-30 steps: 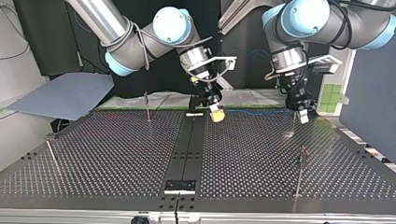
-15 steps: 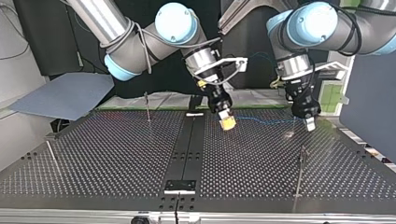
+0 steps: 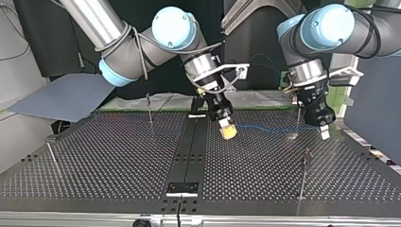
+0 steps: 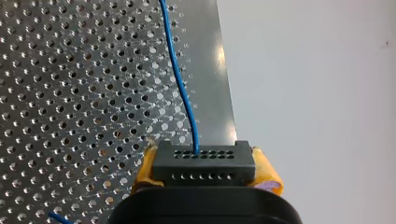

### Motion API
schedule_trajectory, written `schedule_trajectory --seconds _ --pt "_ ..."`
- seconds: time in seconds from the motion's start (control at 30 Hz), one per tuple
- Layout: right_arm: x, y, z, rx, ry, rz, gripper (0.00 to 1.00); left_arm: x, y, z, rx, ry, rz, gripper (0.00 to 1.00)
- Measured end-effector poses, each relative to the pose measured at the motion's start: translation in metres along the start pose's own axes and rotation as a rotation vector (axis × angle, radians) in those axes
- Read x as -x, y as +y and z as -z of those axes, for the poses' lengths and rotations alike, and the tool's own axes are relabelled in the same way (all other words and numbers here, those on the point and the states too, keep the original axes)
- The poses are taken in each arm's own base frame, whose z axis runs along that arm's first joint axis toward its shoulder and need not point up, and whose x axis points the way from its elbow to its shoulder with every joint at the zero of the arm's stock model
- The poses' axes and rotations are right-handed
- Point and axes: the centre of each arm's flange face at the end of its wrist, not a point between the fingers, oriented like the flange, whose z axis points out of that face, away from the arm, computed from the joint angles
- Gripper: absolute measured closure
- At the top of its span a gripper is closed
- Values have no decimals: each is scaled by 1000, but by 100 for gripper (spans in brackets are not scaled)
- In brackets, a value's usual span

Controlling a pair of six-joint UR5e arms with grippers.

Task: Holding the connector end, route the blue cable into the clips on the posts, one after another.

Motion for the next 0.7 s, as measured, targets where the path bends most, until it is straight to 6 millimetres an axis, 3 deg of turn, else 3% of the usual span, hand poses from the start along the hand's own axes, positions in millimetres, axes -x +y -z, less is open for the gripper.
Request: schedule_trajectory --seconds 0.33,0.7 --pt "-4 9 -4 5 3 0 100 8 1 -13 -25 -12 7 100" --pt "-6 13 -10 6 11 1 100 -3 1 -29 -46 13 -7 100"
